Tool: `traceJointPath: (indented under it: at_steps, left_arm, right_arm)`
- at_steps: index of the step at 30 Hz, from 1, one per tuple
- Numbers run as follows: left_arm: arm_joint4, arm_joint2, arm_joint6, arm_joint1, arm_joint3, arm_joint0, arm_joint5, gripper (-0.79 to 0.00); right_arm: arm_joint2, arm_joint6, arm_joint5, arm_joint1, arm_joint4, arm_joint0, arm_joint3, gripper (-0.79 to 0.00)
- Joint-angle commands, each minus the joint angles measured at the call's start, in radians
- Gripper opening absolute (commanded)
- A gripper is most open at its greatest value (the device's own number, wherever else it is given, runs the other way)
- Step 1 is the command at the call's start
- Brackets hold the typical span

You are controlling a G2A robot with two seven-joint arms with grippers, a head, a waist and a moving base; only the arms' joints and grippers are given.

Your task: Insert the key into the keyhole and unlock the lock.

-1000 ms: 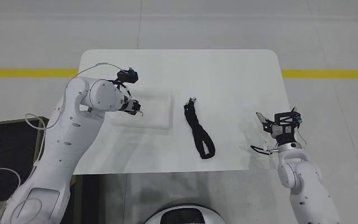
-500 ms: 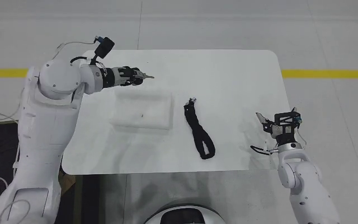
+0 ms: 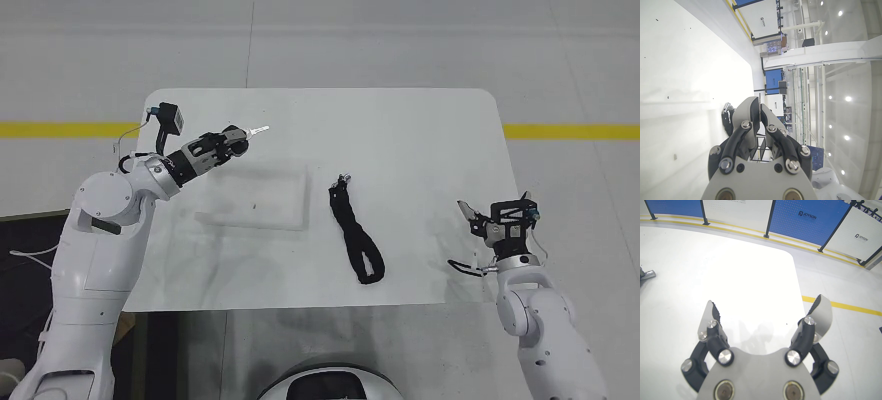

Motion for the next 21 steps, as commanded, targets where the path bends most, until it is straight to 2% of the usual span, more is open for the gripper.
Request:
traceJointPath:
  at_steps: [1,2,3,4,6,9,11,13,16,21]
  left_arm:
    - [0.0,0.0,0.0,0.0,0.0,0.0,0.0,-0.785]
    - [0.0,0.0,0.0,0.0,0.0,0.0,0.0,-0.785]
    - [0.0,0.0,0.0,0.0,0.0,0.0,0.0,-0.785]
    - [0.0,0.0,0.0,0.0,0.0,0.0,0.0,-0.785]
    - [0.0,0.0,0.0,0.0,0.0,0.0,0.0,-0.785]
    - [0.0,0.0,0.0,0.0,0.0,0.0,0.0,-0.785]
    - [0.0,0.0,0.0,0.0,0.0,0.0,0.0,-0.785]
    - [0.0,0.0,0.0,0.0,0.0,0.0,0.0,-0.785]
    - [0.0,0.0,0.0,0.0,0.0,0.0,0.0,-0.785]
    - [0.0,0.0,0.0,0.0,0.0,0.0,0.0,-0.785]
  right_arm:
    - [0.0,0.002,0.002,-0.001,0.016,0.004,-0.004,0.0]
    - [-0.017,0.038,-0.026,-0.004,0.069,0.01,-0.024,0.0]
    - [-0.047,0.116,-0.137,-0.005,0.178,0.021,-0.049,0.0]
    - [-0.051,0.238,-0.197,-0.005,0.322,0.053,-0.057,0.0]
    - [-0.064,0.458,-0.263,-0.002,0.467,0.142,-0.078,0.0]
    - [-0.142,0.714,-0.238,-0.005,0.61,0.283,-0.066,0.0]
    - [-0.199,0.826,-0.197,-0.012,0.692,0.379,-0.054,0.0]
    - [-0.261,0.888,-0.176,-0.02,0.728,0.456,-0.033,0.0]
    - [-0.326,0.965,-0.09,-0.034,0.813,0.541,0.011,0.0]
    - [-0.326,0.965,-0.09,-0.034,0.813,0.541,0.011,0.0]
